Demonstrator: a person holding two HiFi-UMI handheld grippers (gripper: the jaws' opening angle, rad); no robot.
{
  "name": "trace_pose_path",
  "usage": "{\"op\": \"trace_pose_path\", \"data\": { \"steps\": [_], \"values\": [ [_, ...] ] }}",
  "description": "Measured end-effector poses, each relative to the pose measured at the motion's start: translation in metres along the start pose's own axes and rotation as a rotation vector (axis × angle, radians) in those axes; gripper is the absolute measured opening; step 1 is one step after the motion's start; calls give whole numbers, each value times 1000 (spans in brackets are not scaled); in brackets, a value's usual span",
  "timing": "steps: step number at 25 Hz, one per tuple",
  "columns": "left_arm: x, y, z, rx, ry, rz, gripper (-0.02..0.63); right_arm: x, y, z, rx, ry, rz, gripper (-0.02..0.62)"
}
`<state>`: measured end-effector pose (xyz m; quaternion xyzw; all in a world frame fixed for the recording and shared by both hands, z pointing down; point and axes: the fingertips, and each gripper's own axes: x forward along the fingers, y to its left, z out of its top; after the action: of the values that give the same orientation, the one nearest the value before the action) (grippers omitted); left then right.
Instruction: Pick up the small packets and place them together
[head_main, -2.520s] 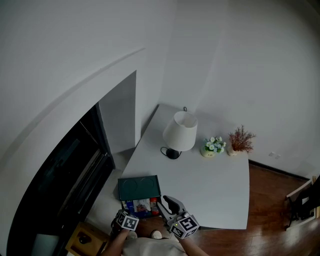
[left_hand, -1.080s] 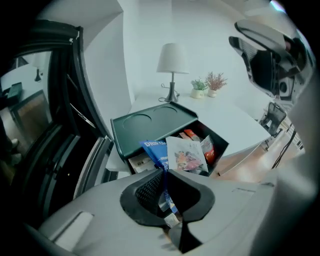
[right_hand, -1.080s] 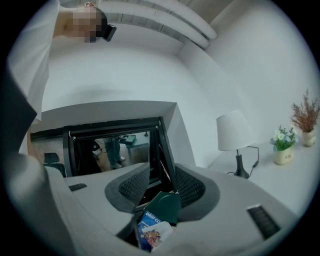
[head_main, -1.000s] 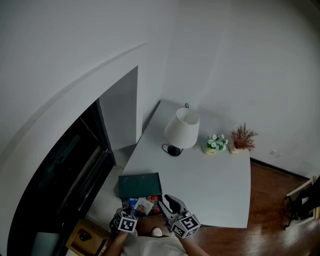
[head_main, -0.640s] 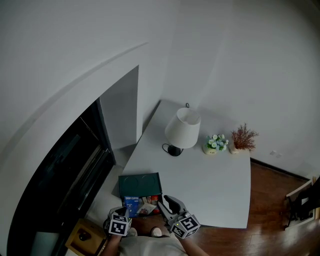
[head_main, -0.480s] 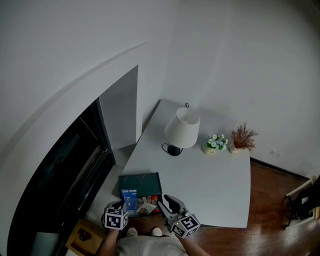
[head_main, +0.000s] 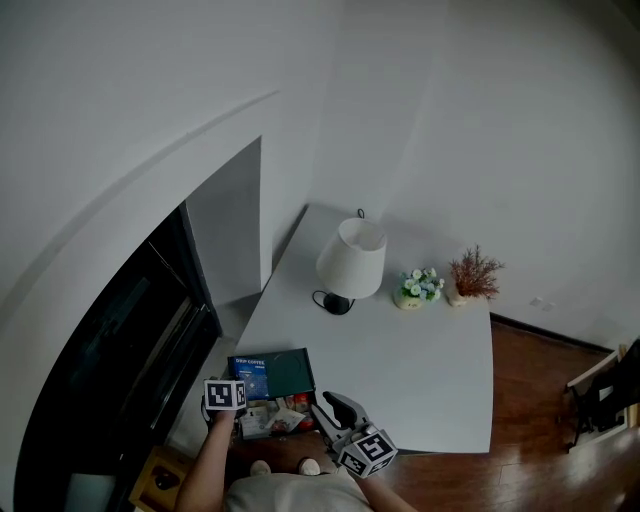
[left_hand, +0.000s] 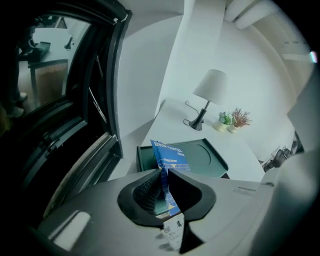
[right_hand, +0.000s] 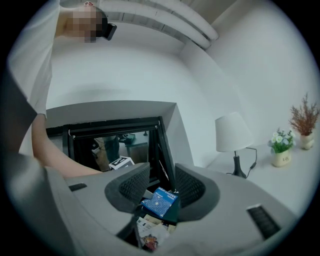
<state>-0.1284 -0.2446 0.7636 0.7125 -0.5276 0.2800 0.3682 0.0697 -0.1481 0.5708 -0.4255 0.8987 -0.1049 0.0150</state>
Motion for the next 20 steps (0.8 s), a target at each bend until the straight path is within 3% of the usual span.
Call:
{"op": "trace_pose_path", "data": {
  "steps": [3,6,10,12,13,20],
  "values": [
    [4,4,-5,17,17,38,59,-4,-7,0,7,0,-22,153],
    [1,6,-5,4,-20,51,72,-4,-11,-1,11,0,-29,153],
    [-2,3,1,-15,-103,8,246,-1,-9,-1,10,1,-19,153],
    [-16,-4,14,-19,-192,-34,341,2,-5,-2,5,1,-7,153],
    [-26,-9,23,-14,-249,-54,356,3,-3,-1,-1,0,0,153],
    [-134,-46,72,100,-664,-114,356,9,0,9,-10,-30,15,153]
  ]
}}
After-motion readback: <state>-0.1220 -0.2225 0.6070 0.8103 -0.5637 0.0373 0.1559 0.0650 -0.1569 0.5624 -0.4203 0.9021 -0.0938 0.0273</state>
